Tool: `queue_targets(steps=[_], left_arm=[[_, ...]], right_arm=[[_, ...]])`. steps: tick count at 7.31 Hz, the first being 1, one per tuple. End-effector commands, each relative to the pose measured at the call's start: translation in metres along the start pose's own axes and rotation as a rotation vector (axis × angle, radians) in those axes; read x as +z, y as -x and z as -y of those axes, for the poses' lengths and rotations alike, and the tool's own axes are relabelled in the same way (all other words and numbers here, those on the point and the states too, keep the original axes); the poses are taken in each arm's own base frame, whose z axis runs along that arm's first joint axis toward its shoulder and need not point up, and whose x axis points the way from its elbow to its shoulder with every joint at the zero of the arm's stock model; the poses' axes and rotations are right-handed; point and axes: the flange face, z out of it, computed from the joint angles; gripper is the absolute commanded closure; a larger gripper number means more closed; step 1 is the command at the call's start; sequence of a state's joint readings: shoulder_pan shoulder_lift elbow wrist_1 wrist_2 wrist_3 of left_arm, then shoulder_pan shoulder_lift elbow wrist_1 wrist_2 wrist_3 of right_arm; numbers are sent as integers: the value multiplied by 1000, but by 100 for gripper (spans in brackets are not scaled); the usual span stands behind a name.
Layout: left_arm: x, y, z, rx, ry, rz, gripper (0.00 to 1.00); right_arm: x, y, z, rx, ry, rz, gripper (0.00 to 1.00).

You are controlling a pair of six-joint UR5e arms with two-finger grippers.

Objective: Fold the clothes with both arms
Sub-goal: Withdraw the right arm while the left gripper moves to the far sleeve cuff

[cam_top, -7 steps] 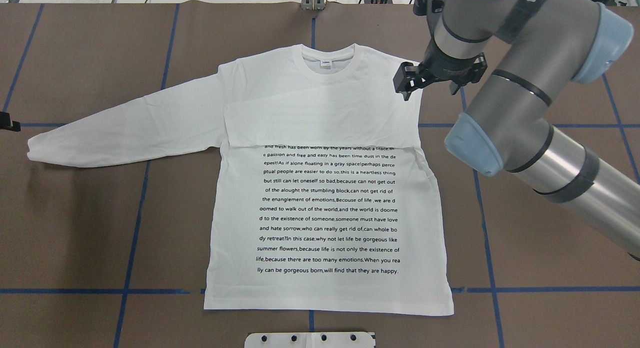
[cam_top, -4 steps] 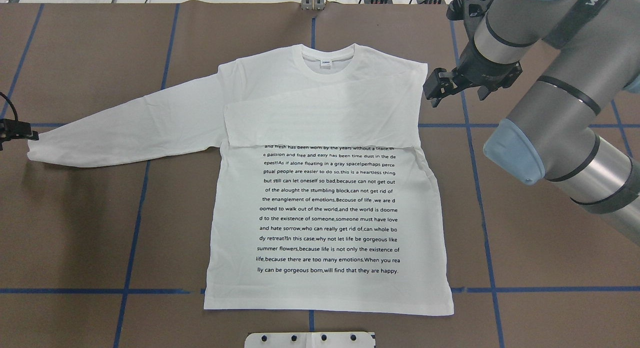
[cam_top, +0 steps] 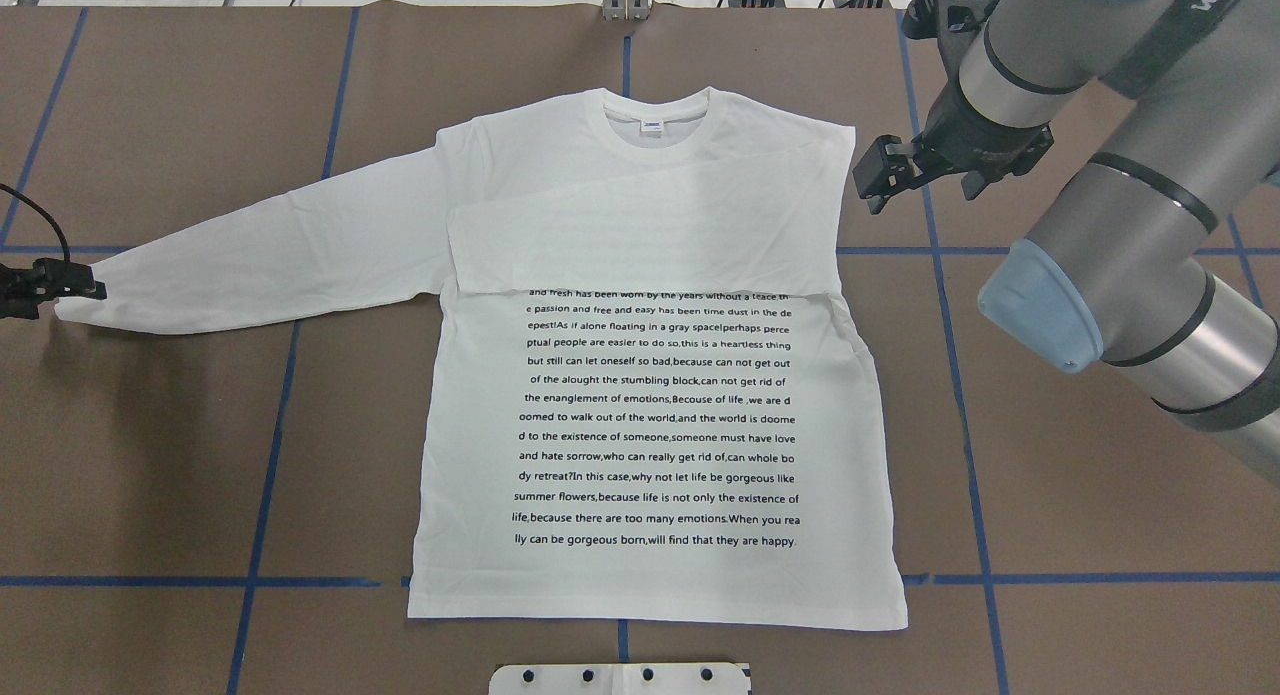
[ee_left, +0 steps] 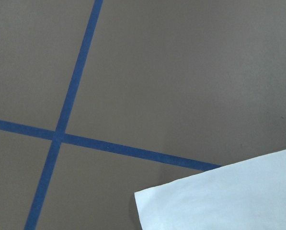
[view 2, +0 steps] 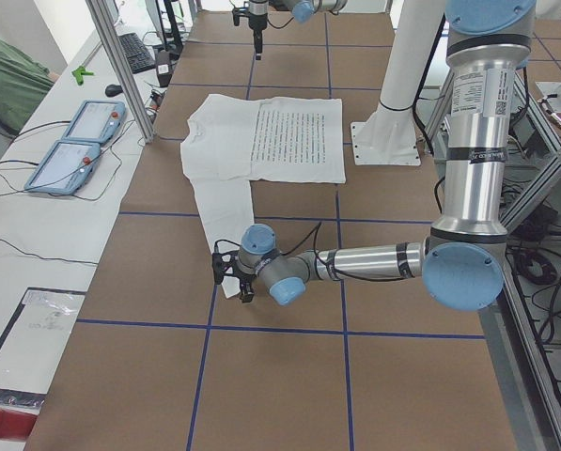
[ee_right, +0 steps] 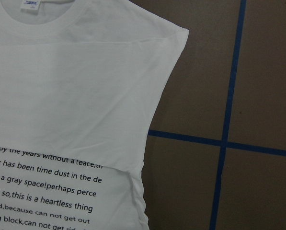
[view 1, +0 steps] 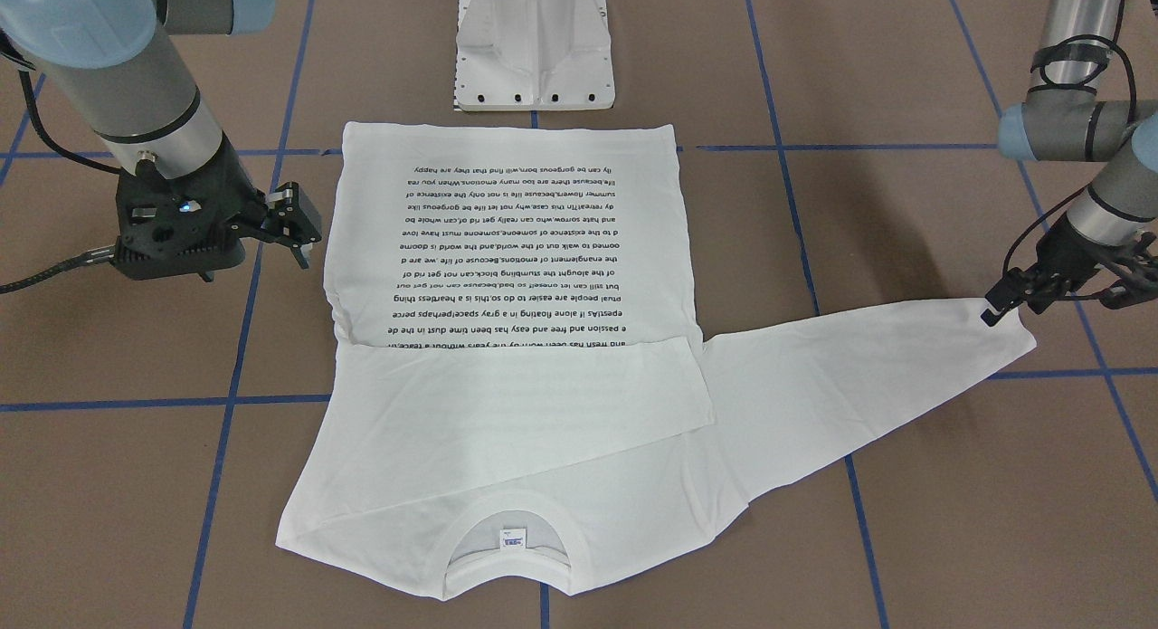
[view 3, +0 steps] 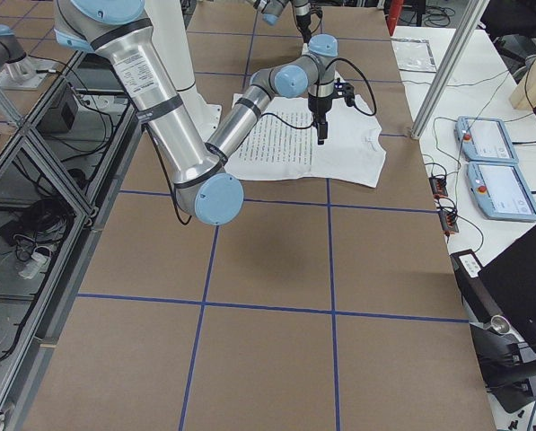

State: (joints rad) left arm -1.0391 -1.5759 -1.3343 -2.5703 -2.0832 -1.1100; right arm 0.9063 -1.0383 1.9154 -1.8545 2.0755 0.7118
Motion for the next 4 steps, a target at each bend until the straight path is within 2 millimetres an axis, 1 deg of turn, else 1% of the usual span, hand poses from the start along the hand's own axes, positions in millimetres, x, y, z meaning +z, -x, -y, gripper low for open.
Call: queue_targets(steps=[1,2,3,4], left_arm=[[1,2,0,-1,-8,9,26],[1,2,0,-1,-10,8,36],[0,0,0,-1,-10,5,50],[1,0,0,-1,-10,5,57]], right_arm=[[0,1,-1,-2,-1,0,0],[0,0,0,-1,0,-1,0],[0,1,0,-2,-1,0,0],[-1,2,0,-3,-2,3,0]])
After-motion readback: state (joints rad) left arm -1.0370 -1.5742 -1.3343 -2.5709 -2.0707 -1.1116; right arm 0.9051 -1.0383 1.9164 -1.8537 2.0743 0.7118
